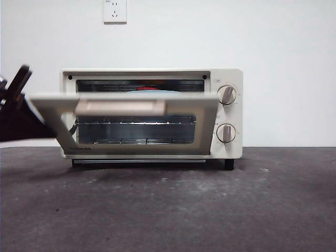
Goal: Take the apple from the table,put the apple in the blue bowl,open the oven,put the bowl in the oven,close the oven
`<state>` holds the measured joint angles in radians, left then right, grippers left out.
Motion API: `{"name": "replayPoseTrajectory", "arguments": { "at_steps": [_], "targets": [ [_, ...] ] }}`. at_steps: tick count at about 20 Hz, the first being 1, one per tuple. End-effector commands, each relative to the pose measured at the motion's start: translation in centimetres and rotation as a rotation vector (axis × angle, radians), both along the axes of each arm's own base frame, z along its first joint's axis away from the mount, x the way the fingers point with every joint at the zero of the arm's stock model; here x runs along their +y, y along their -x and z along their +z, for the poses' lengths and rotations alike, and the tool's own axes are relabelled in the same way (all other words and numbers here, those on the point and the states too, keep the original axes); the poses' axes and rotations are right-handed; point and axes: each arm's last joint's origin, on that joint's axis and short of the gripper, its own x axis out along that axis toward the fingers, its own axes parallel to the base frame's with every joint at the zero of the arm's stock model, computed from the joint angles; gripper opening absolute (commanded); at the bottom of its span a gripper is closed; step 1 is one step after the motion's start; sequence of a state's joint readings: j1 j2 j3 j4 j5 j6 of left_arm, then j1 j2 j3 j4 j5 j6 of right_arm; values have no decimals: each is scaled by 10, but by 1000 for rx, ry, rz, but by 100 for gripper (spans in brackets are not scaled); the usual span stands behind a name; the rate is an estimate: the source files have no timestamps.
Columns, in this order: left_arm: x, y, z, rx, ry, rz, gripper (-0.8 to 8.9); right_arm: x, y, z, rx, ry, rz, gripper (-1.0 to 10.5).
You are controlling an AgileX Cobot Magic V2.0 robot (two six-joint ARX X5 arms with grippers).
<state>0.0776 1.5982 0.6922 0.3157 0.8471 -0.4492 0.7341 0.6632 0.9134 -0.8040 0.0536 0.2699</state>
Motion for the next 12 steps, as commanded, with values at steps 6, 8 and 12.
{"name": "replayPoseTrajectory", "arguments": {
  "at_steps": [6, 8, 12],
  "targets": [
    [4, -18, 25, -200, 30, 129, 6, 1, 0, 1, 14, -16, -6, 114],
    [4, -19, 27, -205, 31, 130, 6, 1, 0, 1, 17, -17, -8, 114],
    [2, -17, 27, -184, 39, 109, 6, 2, 0, 1, 17, -13, -7, 114]
  ]
}}
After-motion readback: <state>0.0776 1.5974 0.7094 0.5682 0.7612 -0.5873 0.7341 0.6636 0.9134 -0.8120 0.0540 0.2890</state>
